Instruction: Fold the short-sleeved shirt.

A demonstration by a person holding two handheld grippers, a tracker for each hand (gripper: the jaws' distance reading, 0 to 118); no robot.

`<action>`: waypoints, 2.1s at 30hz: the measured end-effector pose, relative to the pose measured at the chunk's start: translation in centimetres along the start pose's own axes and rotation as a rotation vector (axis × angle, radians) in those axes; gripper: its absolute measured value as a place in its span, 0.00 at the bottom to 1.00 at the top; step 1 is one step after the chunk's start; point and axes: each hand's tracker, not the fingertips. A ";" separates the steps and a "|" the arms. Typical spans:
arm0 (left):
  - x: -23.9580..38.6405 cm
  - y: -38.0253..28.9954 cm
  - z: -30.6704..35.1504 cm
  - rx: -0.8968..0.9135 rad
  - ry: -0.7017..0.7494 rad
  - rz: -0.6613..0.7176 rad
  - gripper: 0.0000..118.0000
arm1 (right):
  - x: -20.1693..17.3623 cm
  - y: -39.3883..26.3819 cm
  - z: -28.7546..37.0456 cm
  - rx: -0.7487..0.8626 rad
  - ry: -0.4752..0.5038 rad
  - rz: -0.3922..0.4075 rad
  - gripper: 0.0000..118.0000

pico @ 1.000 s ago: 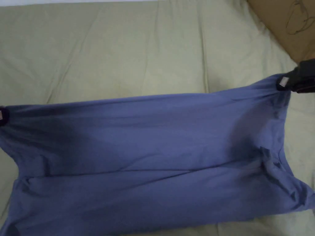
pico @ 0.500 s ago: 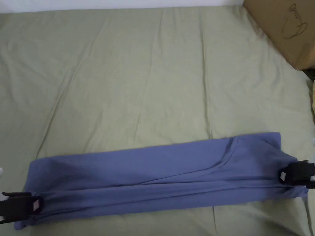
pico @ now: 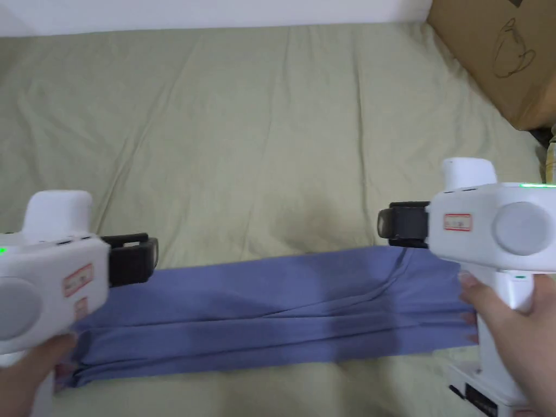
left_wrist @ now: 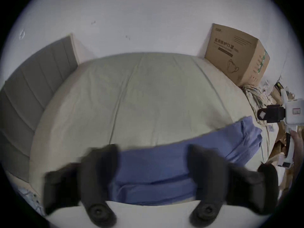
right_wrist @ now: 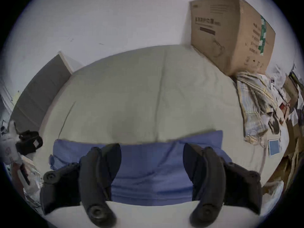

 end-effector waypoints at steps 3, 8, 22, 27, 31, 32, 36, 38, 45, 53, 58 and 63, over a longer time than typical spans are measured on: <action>2.6 -0.7 -0.7 -0.037 0.079 -0.085 0.00 | -1.5 -0.5 -1.7 -0.022 -0.089 0.079 0.07; 0.5 -1.9 -1.6 -0.044 -0.027 -0.025 0.00 | -2.3 -1.5 -3.1 -0.057 -0.091 0.041 0.01; -22.1 -11.0 -6.1 -0.098 -0.661 0.790 1.00 | -3.9 -1.7 -4.3 -0.126 -0.101 0.089 0.01; -20.0 -12.7 -10.6 -0.188 -0.875 0.898 1.00 | -4.1 -1.7 -5.0 -0.154 -0.073 0.099 0.01; -17.5 -12.2 -12.7 -0.215 -0.957 0.877 0.94 | -3.8 -1.6 -5.0 -0.170 -0.058 0.111 0.01; -17.0 -12.1 -13.0 -0.238 -0.889 0.822 0.64 | -3.6 -1.5 -5.0 -0.173 -0.052 0.107 0.01; -16.3 -12.0 -12.7 -0.239 -0.760 0.791 0.03 | -2.9 -1.4 -4.9 -0.176 -0.042 0.093 0.01; -16.1 -11.2 -11.1 -0.257 -0.646 0.686 0.03 | -2.6 -1.3 -4.8 -0.184 -0.042 0.097 0.01; -11.7 -5.8 -2.2 -0.228 0.012 -0.092 0.04 | -1.7 -1.4 -3.6 -0.169 -0.024 0.093 0.01; -2.8 -2.8 -3.9 -0.216 -0.461 0.185 0.08 | -0.8 -2.2 -2.7 -0.167 0.021 0.068 0.01; 4.8 -3.0 -9.1 -0.312 -0.731 0.295 0.89 | 0.9 -2.3 -1.8 -0.154 0.023 0.044 0.01; 6.3 -3.5 -10.8 -0.345 -0.746 0.390 0.91 | 2.5 -2.5 -1.2 -0.137 0.014 0.004 0.01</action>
